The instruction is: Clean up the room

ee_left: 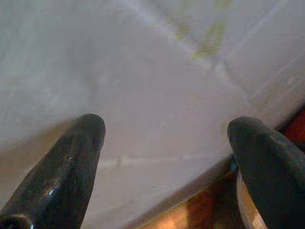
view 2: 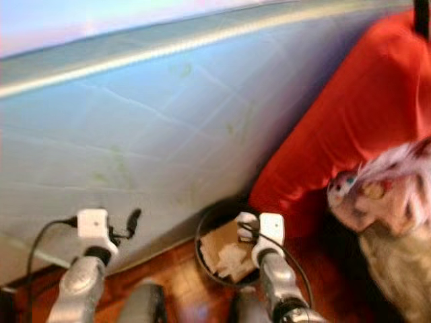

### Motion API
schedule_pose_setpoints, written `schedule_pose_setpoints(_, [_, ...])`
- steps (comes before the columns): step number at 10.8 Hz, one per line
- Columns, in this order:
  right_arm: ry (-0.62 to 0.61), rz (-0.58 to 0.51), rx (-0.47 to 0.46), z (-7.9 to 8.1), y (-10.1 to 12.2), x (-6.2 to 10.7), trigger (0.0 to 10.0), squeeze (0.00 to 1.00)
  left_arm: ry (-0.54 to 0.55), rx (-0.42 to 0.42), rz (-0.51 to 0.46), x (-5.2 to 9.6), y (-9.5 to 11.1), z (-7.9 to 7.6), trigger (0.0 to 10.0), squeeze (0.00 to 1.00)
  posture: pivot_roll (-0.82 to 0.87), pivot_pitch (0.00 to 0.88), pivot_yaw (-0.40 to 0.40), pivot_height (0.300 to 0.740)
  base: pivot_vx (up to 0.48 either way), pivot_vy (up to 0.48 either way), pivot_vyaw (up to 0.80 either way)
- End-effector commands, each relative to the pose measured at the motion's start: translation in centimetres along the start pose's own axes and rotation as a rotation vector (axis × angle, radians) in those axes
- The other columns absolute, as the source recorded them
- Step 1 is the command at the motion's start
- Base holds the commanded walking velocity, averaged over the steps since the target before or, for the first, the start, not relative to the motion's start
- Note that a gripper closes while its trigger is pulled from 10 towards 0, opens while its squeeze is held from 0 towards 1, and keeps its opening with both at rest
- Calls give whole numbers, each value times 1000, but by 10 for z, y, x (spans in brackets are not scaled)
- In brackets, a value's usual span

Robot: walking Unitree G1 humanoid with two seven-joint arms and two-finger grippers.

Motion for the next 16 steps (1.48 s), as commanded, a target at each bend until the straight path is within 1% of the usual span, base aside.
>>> schedule_pose_setpoints(1, [-29,66,-26,-10,-20,6,10000,0,-6,2,45,8,-12,-4,10000,0,68,248,-83,652,0,0,0])
schedule_pose_setpoints(2, [1,83,21,-3,-20,5,10000,0,10,-25,18,8,-6,0,10000,0,75,258,-85,652,0,0,0])
schedule_pose_setpoints(4, [-21,73,-11,-6,-10,0,10000,0,18,-29,-15,6,8,6,10000,0,96,275,-87,652,0,0,0])
schedule_pose_setpoints(5, [-4,64,-7,-1,-1,-3,10000,0,28,-40,-37,5,18,10,10000,0,110,285,-88,652,0,0,0])
schedule_pose_setpoints(6, [20,61,9,6,2,-5,10000,0,25,-41,-46,5,22,9,10000,0,113,284,-88,652,0,0,0])
schedule_pose_setpoints(7, [28,57,7,9,6,-6,10000,0,26,-37,-58,6,27,8,10000,0,121,286,-89,652,0,0,0])
schedule_pose_setpoints(9, [36,51,-4,10,9,-7,10000,0,27,-30,-70,8,33,5,10000,0,133,296,-89,652,0,0,0])
schedule_pose_setpoints(10, [39,51,4,11,9,-7,10000,0,24,-28,-72,9,35,4,10000,0,136,300,-89,652,0,0,0])
schedule_pose_setpoints(12, [42,45,13,11,12,-8,10000,0,24,-27,-45,12,29,4,10000,0,144,308,-90,652,0,0,0])
schedule_pose_setpoints(13, [47,28,15,13,19,-10,10000,0,30,-27,-26,19,25,5,10000,0,140,309,-89,652,0,0,0])
schedule_pose_setpoints(15, [58,-3,13,16,26,-11,10000,0,27,-24,-20,25,25,3,10000,0,141,314,-89,652,0,0,0])
schedule_pose_setpoints(16, [70,-18,4,20,31,-12,10000,82,27,-20,-15,29,25,1,10000,0,143,312,-89,652,0,0,0])
Point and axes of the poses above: a point about 5 cm out from each wrist's last joint towards the gripper, its own x axis pointing back from the gripper into the wrist, its own y axis along the axis of the wrist's last joint, z = x × y, the point moved 5 cm from there along -x, pointing out of the wrist towards the gripper, and after that the axes turned 3 degrees about x, right-handed, at the moved point
